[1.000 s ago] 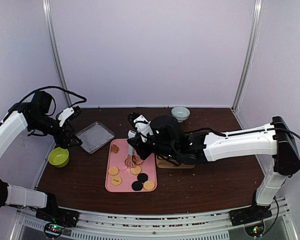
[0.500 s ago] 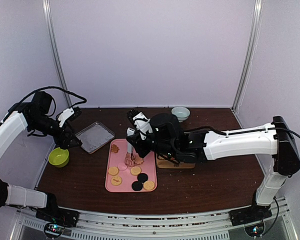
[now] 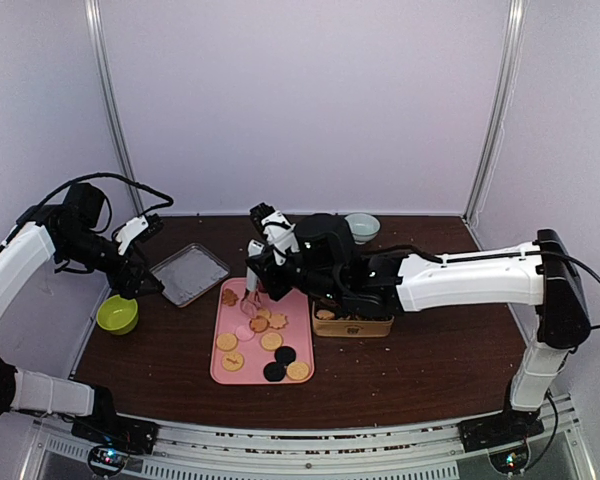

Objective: Pack the cookies
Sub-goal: Adjust the fake cookies on the plate.

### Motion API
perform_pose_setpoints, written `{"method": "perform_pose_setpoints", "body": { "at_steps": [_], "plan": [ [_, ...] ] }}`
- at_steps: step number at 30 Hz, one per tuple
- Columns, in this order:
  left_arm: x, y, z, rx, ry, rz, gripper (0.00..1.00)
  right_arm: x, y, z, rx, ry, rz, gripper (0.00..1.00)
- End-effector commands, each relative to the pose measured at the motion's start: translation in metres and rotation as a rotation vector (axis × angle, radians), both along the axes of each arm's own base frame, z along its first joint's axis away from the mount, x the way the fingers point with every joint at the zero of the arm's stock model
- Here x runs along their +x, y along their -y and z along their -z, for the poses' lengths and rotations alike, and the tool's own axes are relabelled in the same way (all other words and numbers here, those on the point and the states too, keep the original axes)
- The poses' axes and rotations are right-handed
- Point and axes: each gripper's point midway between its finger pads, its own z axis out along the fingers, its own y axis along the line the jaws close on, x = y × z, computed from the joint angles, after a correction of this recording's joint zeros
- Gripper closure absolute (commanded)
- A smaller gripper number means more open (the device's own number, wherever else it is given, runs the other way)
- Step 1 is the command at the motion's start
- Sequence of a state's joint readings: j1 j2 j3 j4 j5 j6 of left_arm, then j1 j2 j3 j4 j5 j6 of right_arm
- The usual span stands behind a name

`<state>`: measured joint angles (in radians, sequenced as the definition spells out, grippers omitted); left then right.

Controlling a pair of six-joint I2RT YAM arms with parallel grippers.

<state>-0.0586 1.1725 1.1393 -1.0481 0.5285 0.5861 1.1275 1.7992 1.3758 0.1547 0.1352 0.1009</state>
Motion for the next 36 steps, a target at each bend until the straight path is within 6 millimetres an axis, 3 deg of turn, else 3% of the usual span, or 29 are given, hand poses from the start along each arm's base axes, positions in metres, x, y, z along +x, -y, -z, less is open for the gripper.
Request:
{"method": "perform_pose_setpoints", "body": {
  "at_steps": [1, 14, 30, 36],
  "plan": [
    [0.003, -0.001, -0.009, -0.006, 0.036, 0.008, 0.08, 0.007, -0.008, -0.001, 0.018, 0.013, 0.016, 0.72],
    [0.002, 0.001, -0.008, -0.011, 0.031, 0.016, 0.08, 0.006, -0.003, 0.021, -0.069, 0.028, 0.028, 0.71],
    [-0.001, 0.002, -0.009, -0.014, 0.028, 0.025, 0.08, -0.008, -0.004, 0.000, -0.020, 0.026, -0.014, 0.68],
    [-0.001, 0.002, -0.008, -0.018, 0.024, 0.029, 0.08, -0.013, 0.005, -0.003, -0.007, 0.018, -0.011, 0.68]
  ]
}}
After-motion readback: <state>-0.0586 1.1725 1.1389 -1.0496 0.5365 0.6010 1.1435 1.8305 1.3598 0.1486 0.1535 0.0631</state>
